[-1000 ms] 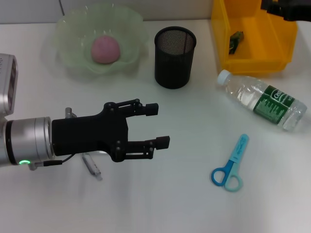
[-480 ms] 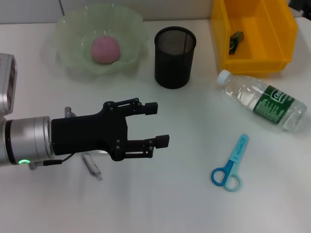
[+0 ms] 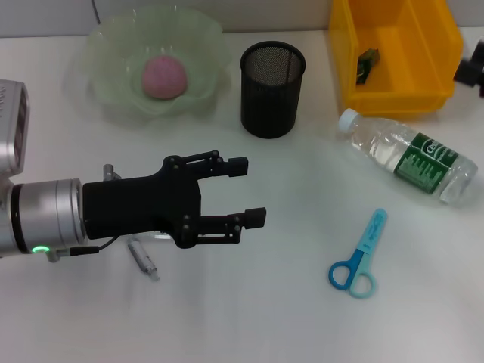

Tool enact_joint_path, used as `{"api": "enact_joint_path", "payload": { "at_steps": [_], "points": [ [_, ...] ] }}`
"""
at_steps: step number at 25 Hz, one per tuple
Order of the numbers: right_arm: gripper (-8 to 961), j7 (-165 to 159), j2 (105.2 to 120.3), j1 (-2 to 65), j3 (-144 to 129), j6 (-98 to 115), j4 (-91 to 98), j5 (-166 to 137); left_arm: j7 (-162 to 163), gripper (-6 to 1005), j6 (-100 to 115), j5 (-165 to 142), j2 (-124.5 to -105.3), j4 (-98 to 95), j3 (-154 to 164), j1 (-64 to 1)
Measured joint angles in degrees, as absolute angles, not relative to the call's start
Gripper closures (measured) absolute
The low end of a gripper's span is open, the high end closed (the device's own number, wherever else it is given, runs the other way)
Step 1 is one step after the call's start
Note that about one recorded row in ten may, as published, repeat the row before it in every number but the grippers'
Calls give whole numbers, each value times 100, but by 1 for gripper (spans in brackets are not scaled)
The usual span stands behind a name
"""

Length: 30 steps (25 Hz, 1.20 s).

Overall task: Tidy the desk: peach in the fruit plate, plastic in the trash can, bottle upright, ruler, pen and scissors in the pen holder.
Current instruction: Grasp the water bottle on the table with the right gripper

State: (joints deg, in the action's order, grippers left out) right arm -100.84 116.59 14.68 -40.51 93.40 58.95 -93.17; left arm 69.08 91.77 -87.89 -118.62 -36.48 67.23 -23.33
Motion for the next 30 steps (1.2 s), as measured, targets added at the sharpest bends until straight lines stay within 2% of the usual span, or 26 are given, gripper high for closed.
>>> {"api": "enact_joint_path", "payload": {
  "at_steps": [2, 8, 11, 14, 17, 20, 24, 30],
  "points": [
    [124, -11041, 11613, 1639, -4004, 9185, 6446, -10305, 6908, 202, 9176, -8789, -11864, -3647, 6723, -2332],
    [124, -12194, 11645, 1932, -4037, 9377, 7826, -11861, 6908, 202, 9175, -8789, -11864, -3647, 6723, -2328],
    [124, -12941, 11642, 2457, -4107, 9914, 8825, -13107, 6908, 203, 9175, -8789, -11860, -3647, 6723, -2334],
    [124, -13129, 11613, 2761, -4136, 10241, 9069, -13626, 6908, 203, 9175, -8789, -11859, -3647, 6723, -2336],
    [124, -13283, 11485, 3404, -4487, 10918, 8950, -14476, 6908, 203, 9178, -8789, -11864, -3648, 6723, -2336],
    [124, -13327, 11468, 3627, -4673, 10976, 8764, -14807, 6908, 203, 9185, -8789, -11867, -3648, 6723, -2323],
    [124, -13358, 11520, 3923, -5010, 10846, 8454, -15525, 6908, 204, 9197, -8789, -11868, -3648, 6723, -2287],
    [124, -13337, 11685, 4061, -5654, 10391, 8069, -16096, 6908, 204, 9195, -8790, -11865, -3628, 6723, -2267]
  ]
}}
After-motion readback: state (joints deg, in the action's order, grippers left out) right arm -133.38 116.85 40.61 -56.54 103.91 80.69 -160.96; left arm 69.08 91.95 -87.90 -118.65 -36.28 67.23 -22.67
